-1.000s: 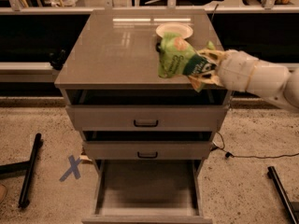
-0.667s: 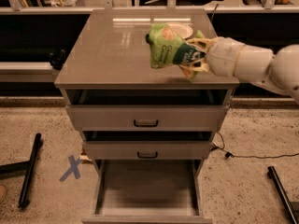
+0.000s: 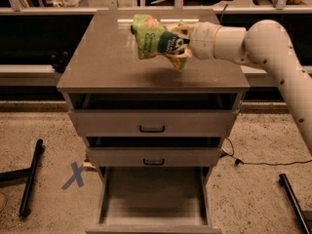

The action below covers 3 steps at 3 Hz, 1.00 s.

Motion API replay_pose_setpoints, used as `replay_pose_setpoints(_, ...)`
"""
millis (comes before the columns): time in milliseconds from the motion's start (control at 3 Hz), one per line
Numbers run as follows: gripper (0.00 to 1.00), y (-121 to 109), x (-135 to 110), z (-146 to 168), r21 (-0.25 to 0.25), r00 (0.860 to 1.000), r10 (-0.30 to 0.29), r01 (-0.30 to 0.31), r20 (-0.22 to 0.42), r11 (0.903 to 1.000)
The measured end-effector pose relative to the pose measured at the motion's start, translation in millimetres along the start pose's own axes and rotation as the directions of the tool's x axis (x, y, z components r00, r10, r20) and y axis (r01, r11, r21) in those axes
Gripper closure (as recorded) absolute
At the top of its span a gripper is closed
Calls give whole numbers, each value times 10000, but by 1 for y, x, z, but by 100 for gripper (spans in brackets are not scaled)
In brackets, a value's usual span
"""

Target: Pick green rice chip bag from bottom drawer and place on counter

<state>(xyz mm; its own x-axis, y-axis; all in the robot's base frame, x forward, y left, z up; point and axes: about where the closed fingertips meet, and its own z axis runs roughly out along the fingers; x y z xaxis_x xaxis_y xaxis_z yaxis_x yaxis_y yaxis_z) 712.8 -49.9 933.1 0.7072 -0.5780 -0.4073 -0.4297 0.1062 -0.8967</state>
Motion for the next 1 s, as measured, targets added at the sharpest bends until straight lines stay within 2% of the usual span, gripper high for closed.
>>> replay_pose_setpoints(667, 7, -7, 2, 49, -338, 9987, 496, -492, 111, 9982)
replay_pose_setpoints(1000, 0, -10, -4, 54, -440, 9956, 882, -868, 304, 9953)
